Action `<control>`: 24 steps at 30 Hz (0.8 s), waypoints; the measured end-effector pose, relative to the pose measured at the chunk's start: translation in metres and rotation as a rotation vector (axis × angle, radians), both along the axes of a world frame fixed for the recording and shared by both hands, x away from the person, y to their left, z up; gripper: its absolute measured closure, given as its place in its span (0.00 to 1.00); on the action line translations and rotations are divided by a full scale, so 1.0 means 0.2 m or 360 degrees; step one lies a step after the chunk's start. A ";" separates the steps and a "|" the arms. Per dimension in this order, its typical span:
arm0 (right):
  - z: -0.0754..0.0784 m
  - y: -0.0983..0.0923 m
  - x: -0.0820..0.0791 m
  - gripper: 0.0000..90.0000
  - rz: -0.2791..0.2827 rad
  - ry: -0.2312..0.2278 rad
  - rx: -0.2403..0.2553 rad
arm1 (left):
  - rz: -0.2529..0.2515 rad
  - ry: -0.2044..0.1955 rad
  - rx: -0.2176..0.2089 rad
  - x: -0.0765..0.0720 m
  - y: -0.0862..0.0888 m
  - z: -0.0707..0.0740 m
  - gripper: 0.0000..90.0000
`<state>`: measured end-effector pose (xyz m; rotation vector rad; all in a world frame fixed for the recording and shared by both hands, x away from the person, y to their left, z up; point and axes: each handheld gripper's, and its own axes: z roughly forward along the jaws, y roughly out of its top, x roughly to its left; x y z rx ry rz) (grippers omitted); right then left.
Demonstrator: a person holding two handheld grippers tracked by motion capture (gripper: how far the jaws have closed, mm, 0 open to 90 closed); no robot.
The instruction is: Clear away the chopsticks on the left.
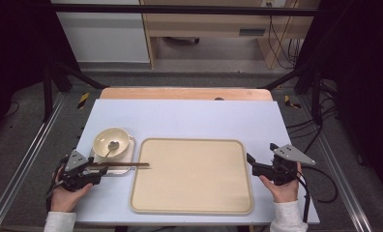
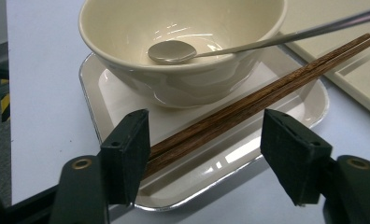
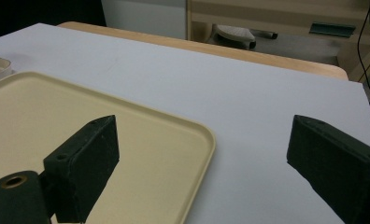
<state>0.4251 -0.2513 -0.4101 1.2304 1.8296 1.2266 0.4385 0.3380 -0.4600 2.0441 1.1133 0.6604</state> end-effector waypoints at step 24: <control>-0.01 0.00 0.01 0.11 -0.0002 0.0016 -0.0010 | -0.0032 -0.0029 0.0064 0.02 -0.01 -0.02 0.58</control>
